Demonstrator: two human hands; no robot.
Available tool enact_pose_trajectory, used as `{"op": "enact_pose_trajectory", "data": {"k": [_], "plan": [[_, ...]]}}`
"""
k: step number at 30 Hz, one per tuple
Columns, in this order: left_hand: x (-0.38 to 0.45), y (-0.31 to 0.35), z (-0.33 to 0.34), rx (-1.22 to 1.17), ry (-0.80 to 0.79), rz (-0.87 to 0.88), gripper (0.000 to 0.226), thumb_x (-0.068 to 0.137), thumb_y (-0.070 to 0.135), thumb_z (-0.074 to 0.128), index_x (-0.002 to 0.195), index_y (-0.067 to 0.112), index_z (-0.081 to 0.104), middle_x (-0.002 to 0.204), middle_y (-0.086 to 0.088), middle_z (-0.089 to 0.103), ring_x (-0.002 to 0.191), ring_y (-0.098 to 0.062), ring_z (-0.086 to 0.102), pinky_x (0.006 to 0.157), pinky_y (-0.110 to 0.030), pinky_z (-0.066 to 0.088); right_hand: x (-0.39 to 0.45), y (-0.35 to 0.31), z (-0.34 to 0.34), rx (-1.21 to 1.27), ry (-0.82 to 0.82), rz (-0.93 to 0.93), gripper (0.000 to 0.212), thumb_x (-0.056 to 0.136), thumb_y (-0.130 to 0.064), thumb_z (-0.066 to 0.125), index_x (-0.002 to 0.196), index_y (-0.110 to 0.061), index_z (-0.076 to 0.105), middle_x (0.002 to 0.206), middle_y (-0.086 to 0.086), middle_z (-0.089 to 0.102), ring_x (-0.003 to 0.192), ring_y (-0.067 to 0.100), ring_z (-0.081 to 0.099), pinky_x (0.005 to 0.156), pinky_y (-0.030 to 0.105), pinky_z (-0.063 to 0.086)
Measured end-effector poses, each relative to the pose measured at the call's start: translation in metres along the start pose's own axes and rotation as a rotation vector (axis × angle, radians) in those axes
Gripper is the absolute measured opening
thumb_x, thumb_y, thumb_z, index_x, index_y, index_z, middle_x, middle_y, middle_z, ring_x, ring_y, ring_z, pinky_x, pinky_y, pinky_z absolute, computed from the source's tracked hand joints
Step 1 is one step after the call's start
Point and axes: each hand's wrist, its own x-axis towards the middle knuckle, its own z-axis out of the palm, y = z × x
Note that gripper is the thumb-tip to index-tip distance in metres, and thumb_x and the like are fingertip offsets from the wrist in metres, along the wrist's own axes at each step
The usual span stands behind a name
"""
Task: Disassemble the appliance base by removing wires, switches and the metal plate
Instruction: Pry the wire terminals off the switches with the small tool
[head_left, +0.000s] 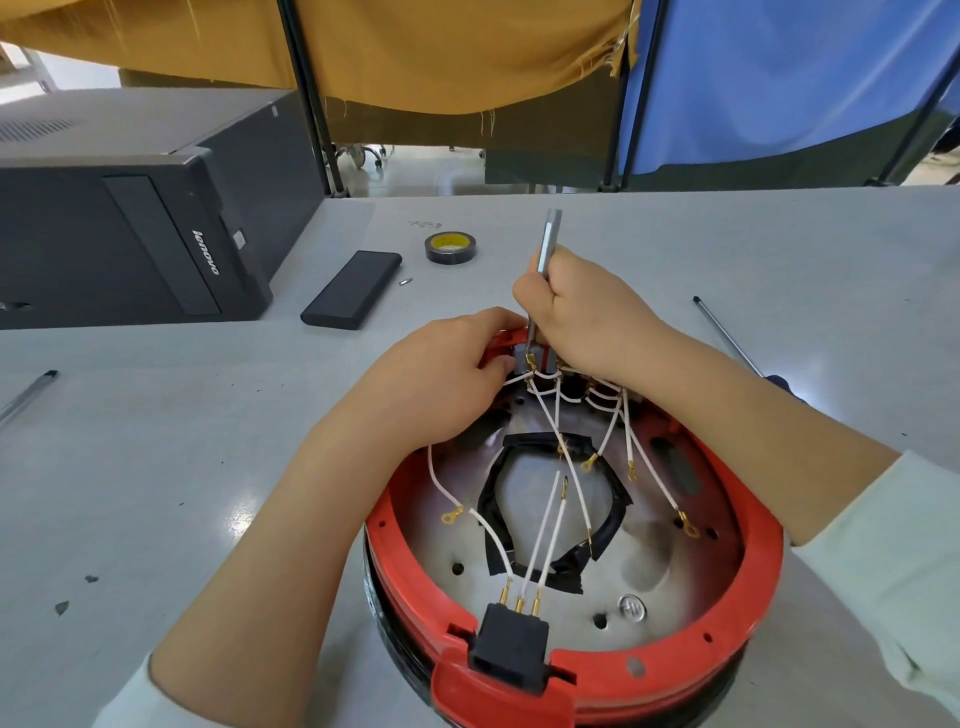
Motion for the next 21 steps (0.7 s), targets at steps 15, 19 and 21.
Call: {"op": "enact_pose_trajectory", "data": {"k": [15,19,21], "plan": [[-0.001,-0.001,0.000,-0.024,0.005,0.002,0.036,0.094,0.027,0.049,0.129,0.034,0.048,0.120,0.007,0.061,0.109,-0.016,0.054,0.088,-0.031,0.042,0.003,0.004,-0.005,0.430,0.138,0.080,0.031,0.094,-0.033,0.040,0.070,-0.014,0.047,0.044,-0.008,0.045,0.040,0.003,0.042,0.042,0.021,0.034],[-0.001,-0.002,0.000,-0.035,0.010,0.003,0.034,0.093,0.027,0.049,0.126,0.035,0.049,0.116,0.007,0.063,0.106,-0.015,0.055,0.086,-0.031,0.043,0.001,0.002,-0.003,0.357,0.170,-0.095,0.039,0.099,-0.039,0.038,0.066,-0.022,0.048,0.048,-0.010,0.047,0.046,0.002,0.048,0.050,0.027,0.046],[-0.001,-0.002,0.000,-0.042,0.010,0.009,0.032,0.093,0.026,0.049,0.123,0.035,0.051,0.112,0.008,0.064,0.102,-0.015,0.056,0.080,-0.030,0.042,0.001,0.001,0.000,0.283,0.129,-0.120,0.031,0.099,-0.038,0.041,0.071,-0.025,0.044,0.048,-0.008,0.047,0.044,0.004,0.047,0.052,0.031,0.045]]}}
